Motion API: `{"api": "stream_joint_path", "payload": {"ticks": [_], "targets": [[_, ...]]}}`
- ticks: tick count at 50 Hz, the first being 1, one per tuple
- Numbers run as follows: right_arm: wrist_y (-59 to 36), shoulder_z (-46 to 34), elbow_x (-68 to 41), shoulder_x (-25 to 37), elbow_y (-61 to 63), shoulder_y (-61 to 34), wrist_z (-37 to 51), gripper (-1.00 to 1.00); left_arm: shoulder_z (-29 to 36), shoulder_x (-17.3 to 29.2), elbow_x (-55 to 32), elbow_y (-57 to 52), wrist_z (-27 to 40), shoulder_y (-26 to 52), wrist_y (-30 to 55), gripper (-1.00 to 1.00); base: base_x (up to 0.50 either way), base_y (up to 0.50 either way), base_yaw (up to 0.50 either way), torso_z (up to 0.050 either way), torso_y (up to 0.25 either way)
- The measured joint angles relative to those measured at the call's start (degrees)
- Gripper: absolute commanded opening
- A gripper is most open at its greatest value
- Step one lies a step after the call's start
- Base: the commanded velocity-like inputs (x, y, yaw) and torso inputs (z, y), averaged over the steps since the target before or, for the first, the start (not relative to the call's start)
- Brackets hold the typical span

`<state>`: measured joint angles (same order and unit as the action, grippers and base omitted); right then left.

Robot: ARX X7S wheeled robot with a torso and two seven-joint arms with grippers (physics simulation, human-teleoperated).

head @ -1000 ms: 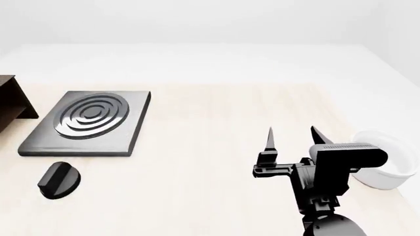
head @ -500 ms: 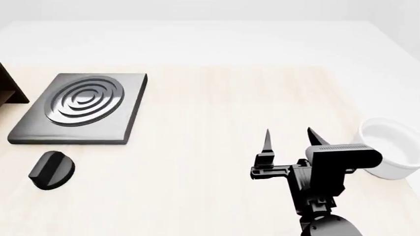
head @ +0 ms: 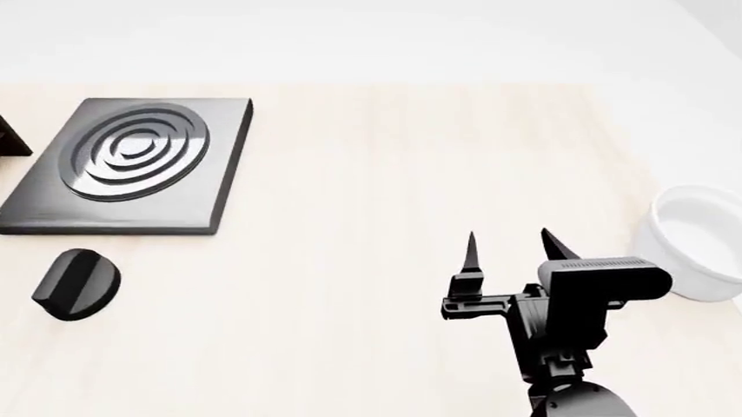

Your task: Put the frying pan on top of the cabinet.

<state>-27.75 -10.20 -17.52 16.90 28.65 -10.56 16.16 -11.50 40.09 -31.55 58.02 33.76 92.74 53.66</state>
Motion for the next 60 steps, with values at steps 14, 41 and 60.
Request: {"api": "stream_joint_path", "payload": {"ticks": [14, 41, 60], "targets": [[0.41, -0.18, -0.2, 0.25, -0.37, 0.21, 0.21, 1.0, -3.01, -0.04, -1.53, -2.87, 1.01, -0.9, -1.34, -1.0, 0.0, 0.0, 0.0, 0.0, 0.0], [0.77, -0.4, -0.74, 0.72, -0.33, 0.34, 0.72, 1.0, -6.94, -0.08, -2.07, -7.54, 6.38, -3.75, -2.74, -1.0, 0.0, 0.0, 0.0, 0.0, -0.106], [1.34, -0.63, -1.02, 0.97, -0.51, 0.57, 1.01, 1.0, -6.48, -0.26, -1.81, -6.94, 6.3, -2.92, -4.25, 1.0, 0.0, 0.0, 0.0, 0.0, 0.0]]}}
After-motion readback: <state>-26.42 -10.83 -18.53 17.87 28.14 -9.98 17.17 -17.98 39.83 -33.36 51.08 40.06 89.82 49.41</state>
